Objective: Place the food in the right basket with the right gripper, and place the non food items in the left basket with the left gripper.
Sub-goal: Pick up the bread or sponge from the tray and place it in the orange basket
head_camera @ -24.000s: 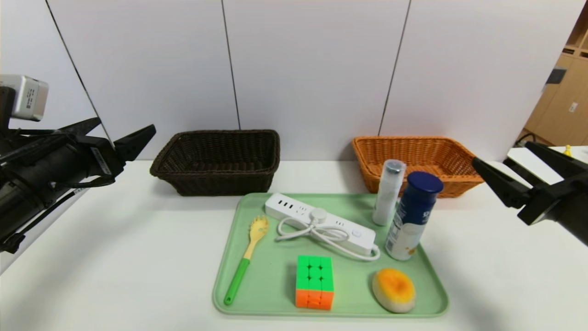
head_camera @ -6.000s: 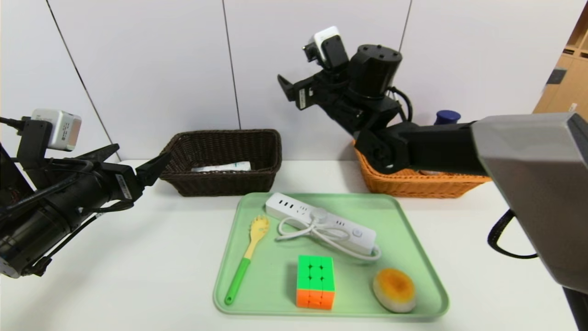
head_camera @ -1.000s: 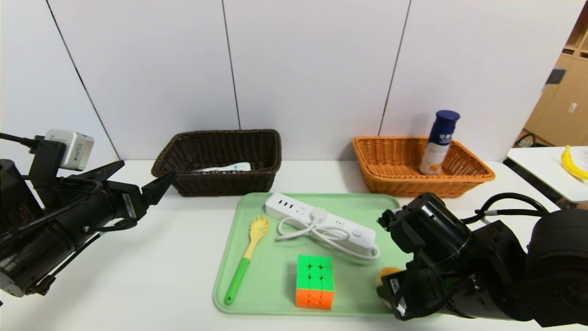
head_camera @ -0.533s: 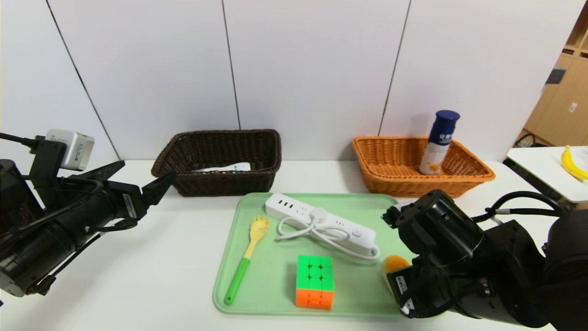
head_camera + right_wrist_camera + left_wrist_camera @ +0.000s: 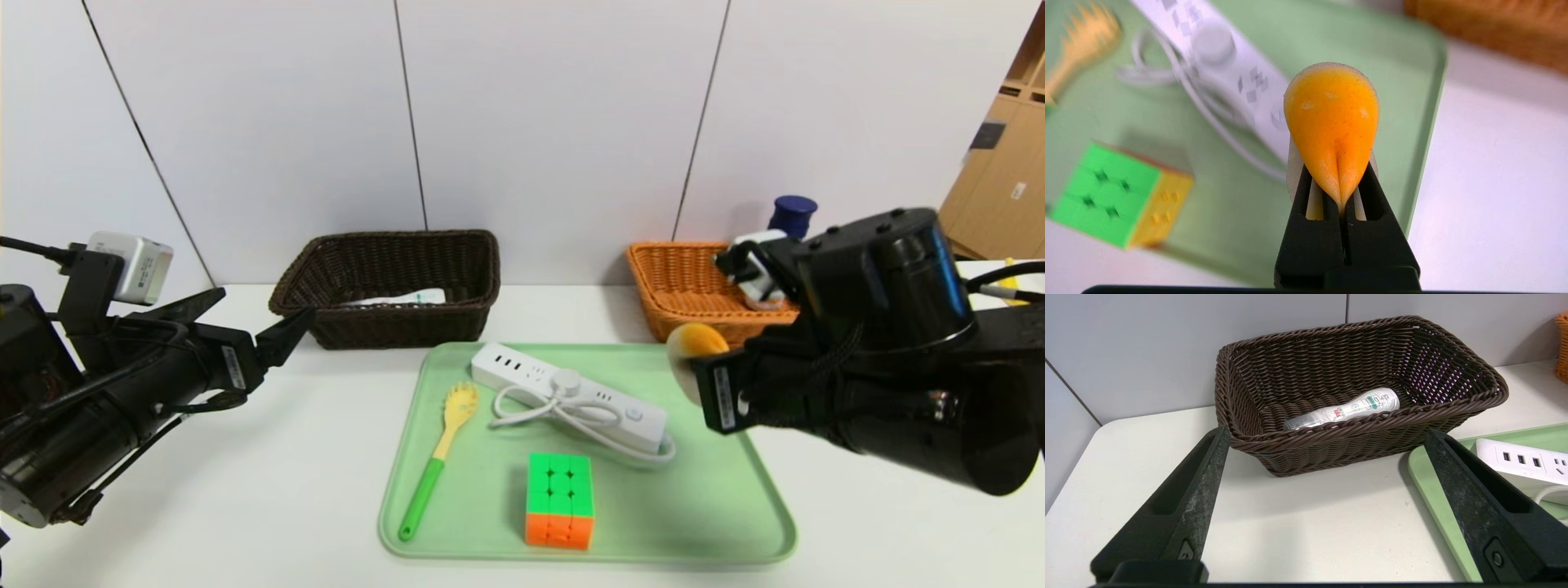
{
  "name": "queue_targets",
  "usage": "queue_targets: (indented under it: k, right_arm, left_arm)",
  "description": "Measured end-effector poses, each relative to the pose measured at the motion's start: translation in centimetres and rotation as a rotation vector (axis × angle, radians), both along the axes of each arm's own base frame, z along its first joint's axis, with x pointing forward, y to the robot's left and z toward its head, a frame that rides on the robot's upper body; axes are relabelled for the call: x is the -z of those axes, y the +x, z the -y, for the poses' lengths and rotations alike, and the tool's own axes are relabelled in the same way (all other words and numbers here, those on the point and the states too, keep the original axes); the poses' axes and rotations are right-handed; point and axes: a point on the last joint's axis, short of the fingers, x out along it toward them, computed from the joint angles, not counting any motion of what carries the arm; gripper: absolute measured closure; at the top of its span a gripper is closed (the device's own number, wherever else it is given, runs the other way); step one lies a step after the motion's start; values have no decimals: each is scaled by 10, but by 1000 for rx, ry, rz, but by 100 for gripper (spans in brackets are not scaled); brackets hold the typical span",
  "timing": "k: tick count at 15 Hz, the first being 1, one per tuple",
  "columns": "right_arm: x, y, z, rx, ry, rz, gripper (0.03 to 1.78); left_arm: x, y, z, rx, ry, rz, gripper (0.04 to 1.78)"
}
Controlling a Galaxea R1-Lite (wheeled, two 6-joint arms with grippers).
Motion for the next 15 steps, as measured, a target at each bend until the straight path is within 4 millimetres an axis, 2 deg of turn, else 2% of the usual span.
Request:
queue_targets:
  k: [4,6,10,13,15]
  right_arm:
    - [-28,35,17,68,22,158,173]
    - [-30,58,25,100,26,169,173]
    - [-23,109,39,189,7,163,173]
    - [-7,142,42,226,-10,137,173]
    - [4,157,41,238,-14,121,173]
  left_arm:
    - [0,1,0,1,0,-2,13]
    - [1,2,1,1,-1,-4,13]
    - [2,2,0,0,0,-10,13]
    - [2,2,0,0,-1,-11,13]
    - [2,2,0,0,-2,-9,13]
